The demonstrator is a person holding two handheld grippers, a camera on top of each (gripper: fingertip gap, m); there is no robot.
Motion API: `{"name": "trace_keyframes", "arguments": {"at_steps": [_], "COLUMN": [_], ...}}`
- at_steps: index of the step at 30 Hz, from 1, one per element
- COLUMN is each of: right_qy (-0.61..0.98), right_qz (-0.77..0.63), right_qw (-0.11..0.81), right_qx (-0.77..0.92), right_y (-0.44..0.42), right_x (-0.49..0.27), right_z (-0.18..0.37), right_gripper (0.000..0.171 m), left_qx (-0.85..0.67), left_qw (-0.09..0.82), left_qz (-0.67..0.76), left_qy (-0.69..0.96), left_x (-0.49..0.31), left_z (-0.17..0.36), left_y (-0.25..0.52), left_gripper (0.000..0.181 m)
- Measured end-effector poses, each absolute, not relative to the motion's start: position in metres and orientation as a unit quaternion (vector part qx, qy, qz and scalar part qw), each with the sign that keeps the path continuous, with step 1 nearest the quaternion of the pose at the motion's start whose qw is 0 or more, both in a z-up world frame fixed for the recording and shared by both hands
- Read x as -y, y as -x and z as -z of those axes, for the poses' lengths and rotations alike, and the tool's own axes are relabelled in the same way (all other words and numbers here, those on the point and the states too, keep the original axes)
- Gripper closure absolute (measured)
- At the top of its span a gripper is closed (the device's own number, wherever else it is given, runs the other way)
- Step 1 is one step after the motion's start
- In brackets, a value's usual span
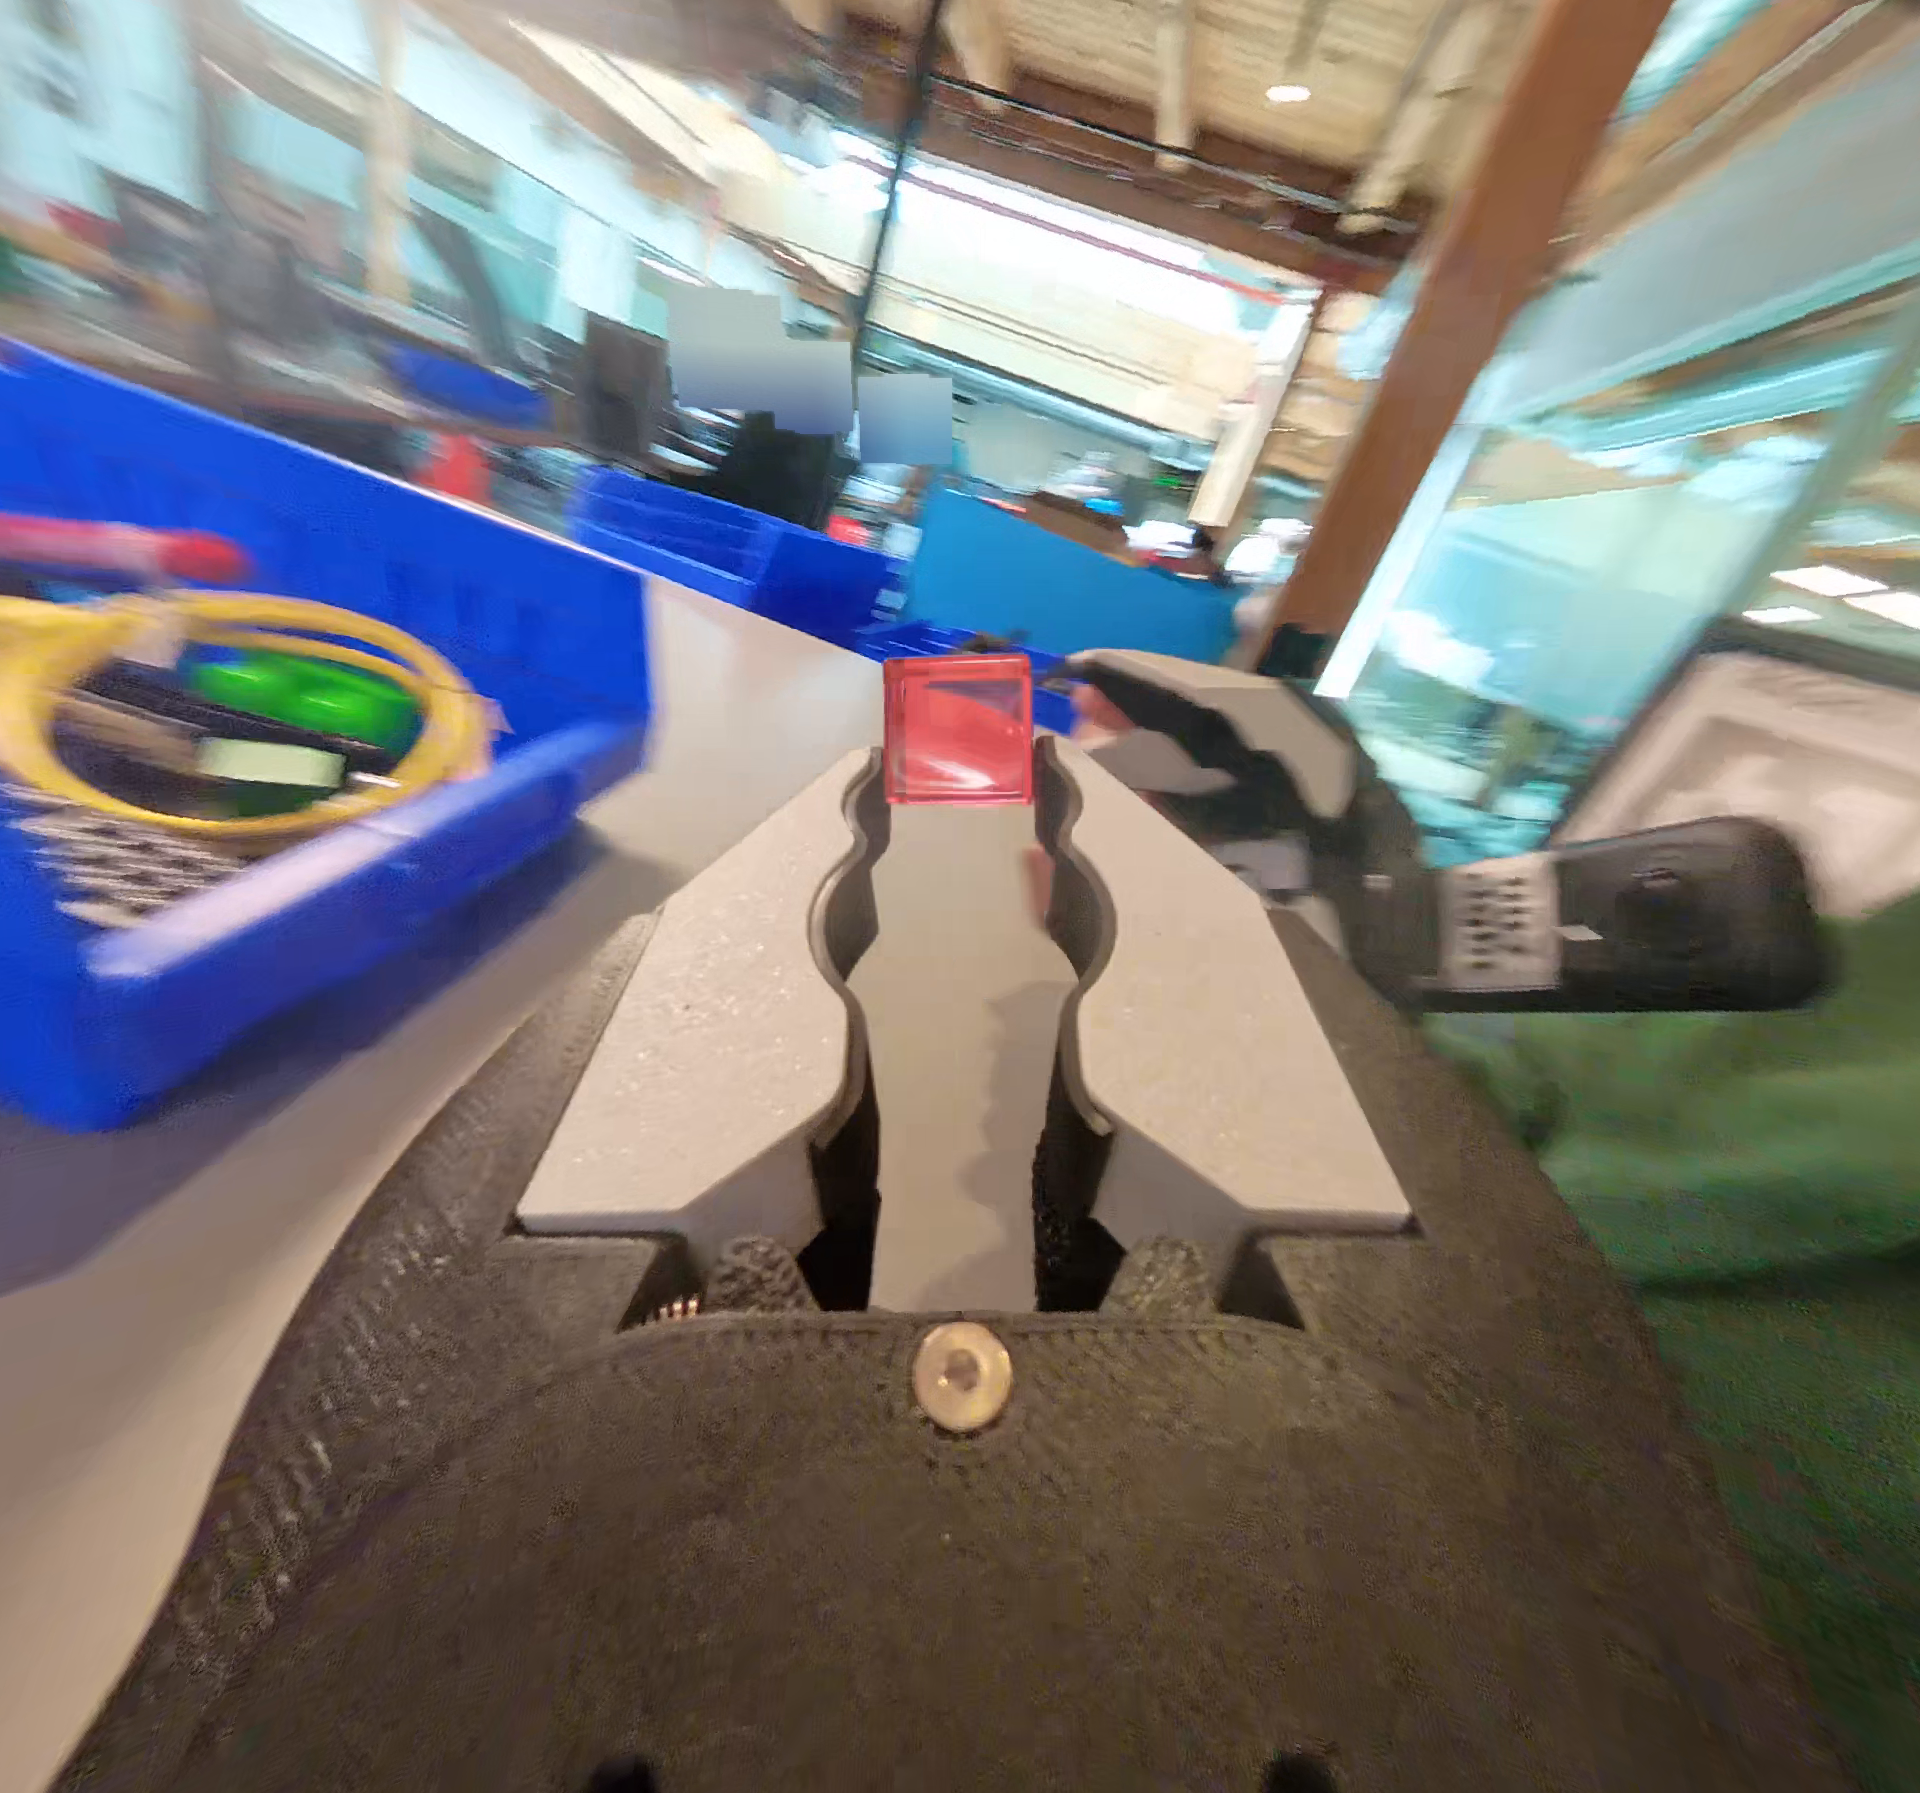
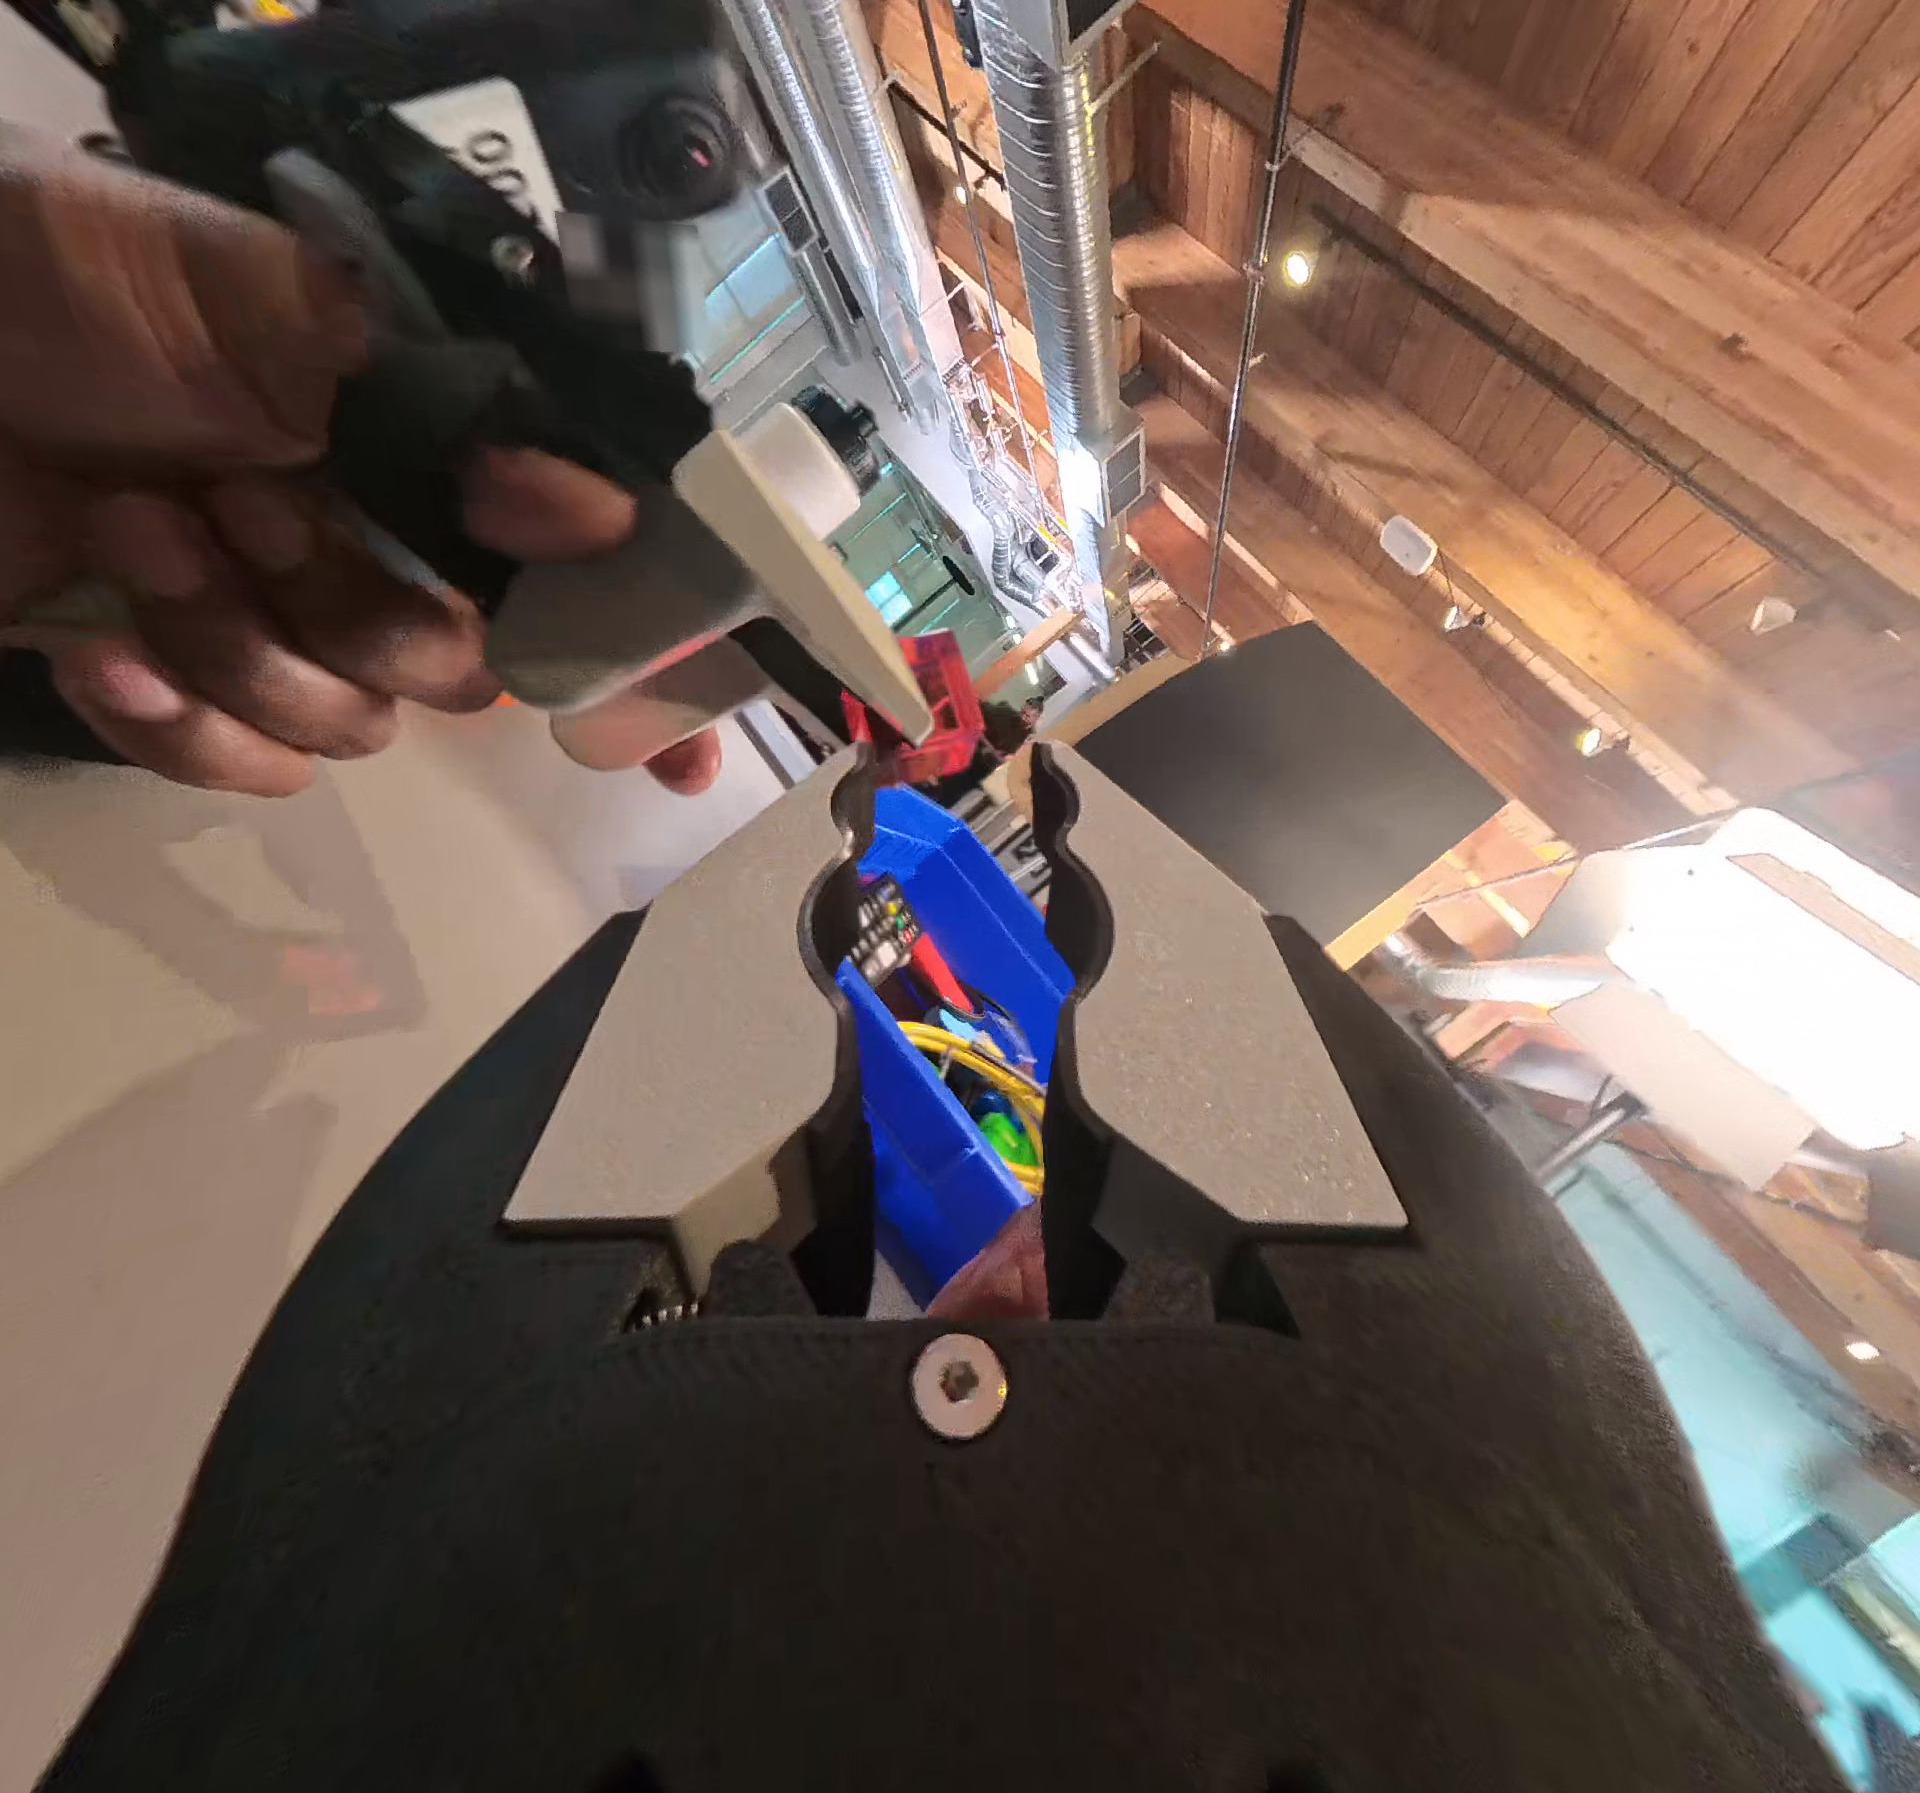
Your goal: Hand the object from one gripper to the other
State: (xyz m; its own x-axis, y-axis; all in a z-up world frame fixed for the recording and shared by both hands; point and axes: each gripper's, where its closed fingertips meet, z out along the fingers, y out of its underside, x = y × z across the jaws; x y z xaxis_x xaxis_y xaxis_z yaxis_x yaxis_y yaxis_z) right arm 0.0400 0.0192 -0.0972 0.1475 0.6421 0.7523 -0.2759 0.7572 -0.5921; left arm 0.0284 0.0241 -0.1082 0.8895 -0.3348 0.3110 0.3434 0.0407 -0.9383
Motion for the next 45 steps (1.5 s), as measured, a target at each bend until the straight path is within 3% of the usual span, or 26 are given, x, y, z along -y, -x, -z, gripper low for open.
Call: {"name": "trace_keyframes", "arguments": {"at_steps": [5, 9, 11, 24, 28, 30, 35, 41, 45], "right_qy": [0.266, 0.357, 0.386, 0.414, 0.403, 0.404, 0.393, 0.352, 0.316], "right_qz": [-0.45, -0.616, -0.653, -0.681, -0.678, -0.672, -0.586, -0.478, -0.428], "right_qw": [0.627, 0.403, 0.354, 0.284, 0.29, 0.308, 0.46, 0.561, 0.6], "right_qx": [0.578, 0.575, 0.547, 0.533, 0.543, 0.539, 0.54, 0.577, 0.598], "right_y": [-0.035, -0.032, -0.029, -0.027, -0.03, -0.03, -0.029, -0.026, -0.025], "right_x": [-0.032, -0.017, -0.019, -0.02, -0.016, -0.02, -0.04, -0.037, -0.027], "right_z": [0.1, 0.112, 0.11, 0.115, 0.116, 0.114, 0.11, 0.116, 0.119], "right_gripper": [0.129, 0.112, 0.106, 0.118, 0.145, 0.145, 0.144, 0.144, 0.144], "left_qx": [0.012, -0.054, -0.086, -0.202, -0.219, -0.212, -0.101, 0.027, 0.022], "left_qw": [0.759, 0.736, 0.726, 0.669, 0.655, 0.663, 0.695, 0.761, 0.722], "left_qz": [-0.081, -0.255, -0.3, -0.401, -0.412, -0.395, -0.264, 0.046, 0.238], "left_qy": [0.646, 0.625, 0.613, 0.592, 0.594, 0.6, 0.661, 0.647, 0.649], "left_x": [-0.016, -0.015, -0.017, -0.029, -0.033, -0.033, -0.032, -0.018, -0.02], "left_z": [0.1, 0.095, 0.094, 0.111, 0.116, 0.117, 0.119, 0.105, 0.11], "left_y": [0.016, 0.009, -0.002, -0.033, -0.036, -0.036, -0.012, -0.006, -0.033], "left_gripper": [0.154, 0.154, 0.154, 0.154, 0.153, 0.154, 0.141, 0.133, 0.119]}}
